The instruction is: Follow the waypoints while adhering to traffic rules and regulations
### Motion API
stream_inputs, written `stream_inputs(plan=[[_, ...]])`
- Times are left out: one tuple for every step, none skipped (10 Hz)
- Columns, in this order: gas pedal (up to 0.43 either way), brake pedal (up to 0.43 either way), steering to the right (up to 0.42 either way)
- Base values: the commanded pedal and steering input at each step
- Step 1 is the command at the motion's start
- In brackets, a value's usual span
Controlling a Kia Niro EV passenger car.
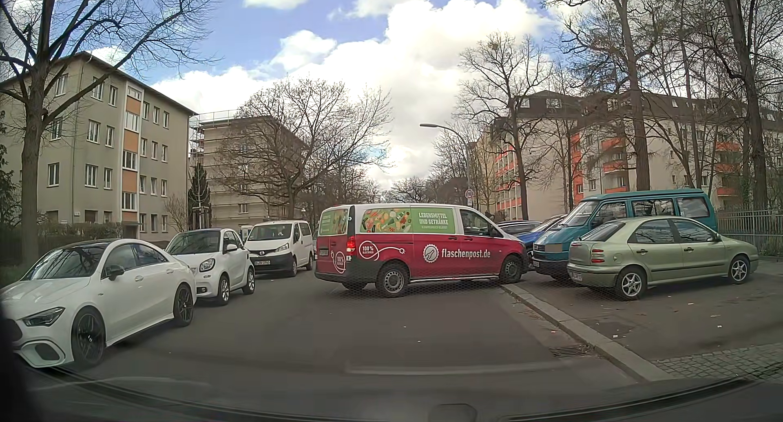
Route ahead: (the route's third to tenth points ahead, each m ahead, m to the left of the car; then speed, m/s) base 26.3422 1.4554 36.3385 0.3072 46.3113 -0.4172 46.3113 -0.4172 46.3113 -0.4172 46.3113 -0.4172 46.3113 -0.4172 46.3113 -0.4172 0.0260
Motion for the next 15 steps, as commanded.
stream_inputs(plan=[[0.0,0.415,-0.004],[0.0,0.415,-0.005],[0.0,0.409,-0.005],[0.0,0.415,-0.005],[0.0,0.415,-0.005],[0.0,0.415,-0.005],[0.0,0.415,-0.005],[0.0,0.415,-0.005],[0.0,0.415,-0.006],[0.0,0.415,-0.006],[0.0,0.415,-0.007],[0.0,0.415,-0.007],[0.0,0.415,-0.007],[0.0,0.415,-0.007],[0.0,0.415,-0.007]])
